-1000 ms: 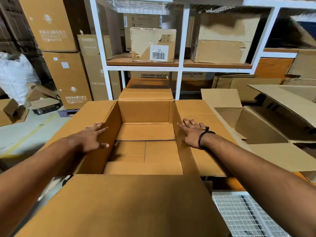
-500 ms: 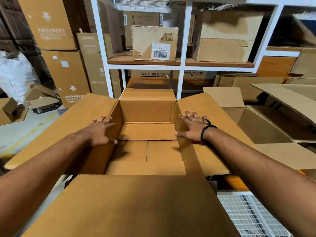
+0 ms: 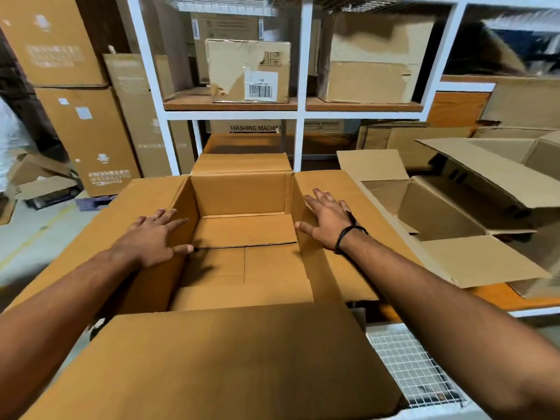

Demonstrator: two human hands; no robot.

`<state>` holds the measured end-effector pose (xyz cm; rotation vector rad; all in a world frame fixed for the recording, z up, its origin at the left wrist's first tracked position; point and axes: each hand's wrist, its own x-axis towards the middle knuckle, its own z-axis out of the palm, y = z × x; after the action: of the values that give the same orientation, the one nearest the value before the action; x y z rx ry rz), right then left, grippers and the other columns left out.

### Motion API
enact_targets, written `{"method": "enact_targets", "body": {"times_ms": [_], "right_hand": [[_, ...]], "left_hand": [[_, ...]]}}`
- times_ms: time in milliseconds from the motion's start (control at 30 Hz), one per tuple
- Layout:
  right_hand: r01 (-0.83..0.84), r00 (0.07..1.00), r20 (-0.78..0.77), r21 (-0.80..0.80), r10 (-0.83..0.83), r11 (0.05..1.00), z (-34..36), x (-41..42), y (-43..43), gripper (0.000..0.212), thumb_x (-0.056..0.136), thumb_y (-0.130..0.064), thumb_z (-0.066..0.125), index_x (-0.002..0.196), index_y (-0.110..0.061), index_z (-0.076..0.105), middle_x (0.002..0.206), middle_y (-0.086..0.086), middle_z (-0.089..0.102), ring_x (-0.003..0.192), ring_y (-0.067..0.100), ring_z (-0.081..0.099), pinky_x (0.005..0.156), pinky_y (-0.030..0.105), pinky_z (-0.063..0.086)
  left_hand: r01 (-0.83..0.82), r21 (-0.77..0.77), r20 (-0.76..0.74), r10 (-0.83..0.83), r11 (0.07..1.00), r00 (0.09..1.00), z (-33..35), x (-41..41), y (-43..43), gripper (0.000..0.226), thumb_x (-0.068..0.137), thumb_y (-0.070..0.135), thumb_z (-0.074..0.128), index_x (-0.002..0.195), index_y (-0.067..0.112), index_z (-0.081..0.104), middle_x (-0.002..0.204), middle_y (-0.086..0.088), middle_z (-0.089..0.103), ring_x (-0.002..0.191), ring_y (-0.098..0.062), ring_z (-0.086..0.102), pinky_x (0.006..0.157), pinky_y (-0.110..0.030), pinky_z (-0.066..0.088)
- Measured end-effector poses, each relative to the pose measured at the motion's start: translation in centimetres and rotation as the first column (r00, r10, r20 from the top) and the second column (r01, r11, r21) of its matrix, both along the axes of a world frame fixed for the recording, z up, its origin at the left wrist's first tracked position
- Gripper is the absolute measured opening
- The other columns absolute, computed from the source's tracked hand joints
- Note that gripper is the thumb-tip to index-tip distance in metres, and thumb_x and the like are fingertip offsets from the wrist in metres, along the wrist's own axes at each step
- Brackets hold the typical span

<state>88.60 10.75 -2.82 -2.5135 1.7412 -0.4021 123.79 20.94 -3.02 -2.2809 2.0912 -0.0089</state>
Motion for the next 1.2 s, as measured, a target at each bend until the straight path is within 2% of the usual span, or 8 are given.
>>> {"method": "enact_targets", "body": {"times_ms": [100,267,400,567,767,900,967,1200], "right_hand": [[0.023,0.993,0.115,-0.083,-0.014,0.996,1.2,-1.1,1.3,0.076,0.086,-0.056,0.056,0.15,-0.03,0.023,0.161,-0.002,0.011,0.148,0.018,0.008,0.119,0.044,0.006],[0.052,0.984,0.178,-0.148,-0.025,0.988,4.3,-3.8,4.1,0.077,0.087,-0.052,0.059,0.151,-0.027,0.024,0.161,0.001,0.013,0.148,0.018,0.009,0.118,0.043,0.008],[0.125,0.972,0.217,-0.167,-0.088,0.978,6.5,-7.9,7.0,0.077,0.087,-0.052,0.059,0.151,-0.026,0.024,0.16,0.002,0.016,0.147,0.02,0.014,0.117,0.04,0.012],[0.213,0.959,0.228,-0.186,-0.169,0.959,7.5,-13.5,10.7,0.074,0.087,-0.051,0.058,0.15,-0.027,0.027,0.159,0.001,0.019,0.146,0.019,0.019,0.118,0.038,0.018],[0.263,0.932,0.281,-0.09,-0.229,0.961,6.7,-20.9,13.3,0.075,0.087,-0.05,0.06,0.15,-0.025,0.027,0.16,0.001,0.017,0.145,0.02,0.02,0.115,0.035,0.019],[0.272,0.921,0.303,-0.049,-0.245,0.961,6.0,-26.9,14.4,0.076,0.086,-0.049,0.061,0.15,-0.026,0.027,0.16,0.003,0.016,0.145,0.022,0.021,0.117,0.041,0.021],[0.254,0.925,0.303,-0.052,-0.227,0.966,6.1,-29.9,15.1,0.076,0.086,-0.049,0.061,0.15,-0.025,0.028,0.16,0.005,0.017,0.145,0.022,0.02,0.117,0.038,0.02],[0.16,0.962,0.259,-0.26,-0.091,0.952,9.8,-40.2,18.1,0.07,0.09,-0.047,0.056,0.149,-0.023,0.029,0.159,0.006,0.02,0.146,0.022,0.017,0.115,0.035,0.017]], "left_hand": [[0.063,-0.063,-0.071,-0.067,0.996,0.995,1.9,-2.4,0.4,0.076,0.085,0.066,0.04,0.15,0.03,0.02,0.161,-0.001,0.003,0.148,-0.018,0.002,0.118,-0.042,0.007],[0.241,-0.202,-0.22,-0.284,0.949,0.933,6.3,-9.6,1.4,0.076,0.083,0.066,0.037,0.148,0.029,0.025,0.16,-0.004,0.009,0.148,-0.02,0.006,0.119,-0.042,0.009],[0.412,-0.211,-0.238,-0.455,0.887,0.858,8.5,-17.2,2.1,0.076,0.083,0.067,0.035,0.149,0.031,0.022,0.16,-0.001,0.009,0.147,-0.019,0.005,0.119,-0.047,0.01],[0.607,-0.225,-0.153,-0.643,0.762,0.751,8.9,-25.6,2.3,0.074,0.085,0.066,0.036,0.149,0.031,0.022,0.16,-0.003,0.012,0.147,-0.019,0.008,0.119,-0.046,0.012],[0.674,-0.197,-0.185,-0.702,0.712,0.687,8.7,-34.4,2.3,0.081,0.079,0.068,0.028,0.15,0.031,0.019,0.16,-0.003,0.013,0.147,-0.018,0.009,0.119,-0.045,0.012],[0.698,-0.234,-0.184,-0.735,0.677,0.652,8.2,-40.4,1.8,0.077,0.084,0.068,0.031,0.15,0.029,0.018,0.16,-0.005,0.012,0.147,-0.017,0.008,0.119,-0.043,0.011],[0.682,-0.259,-0.216,-0.729,0.684,0.65,8.3,-43.4,1.3,0.076,0.085,0.067,0.032,0.15,0.029,0.019,0.159,-0.005,0.014,0.147,-0.017,0.009,0.119,-0.045,0.012],[0.659,-0.302,-0.259,-0.725,0.688,0.638,8.7,-55.6,0.9,0.075,0.086,0.066,0.033,0.149,0.028,0.023,0.158,-0.004,0.021,0.147,-0.019,0.013,0.119,-0.047,0.014]]}}
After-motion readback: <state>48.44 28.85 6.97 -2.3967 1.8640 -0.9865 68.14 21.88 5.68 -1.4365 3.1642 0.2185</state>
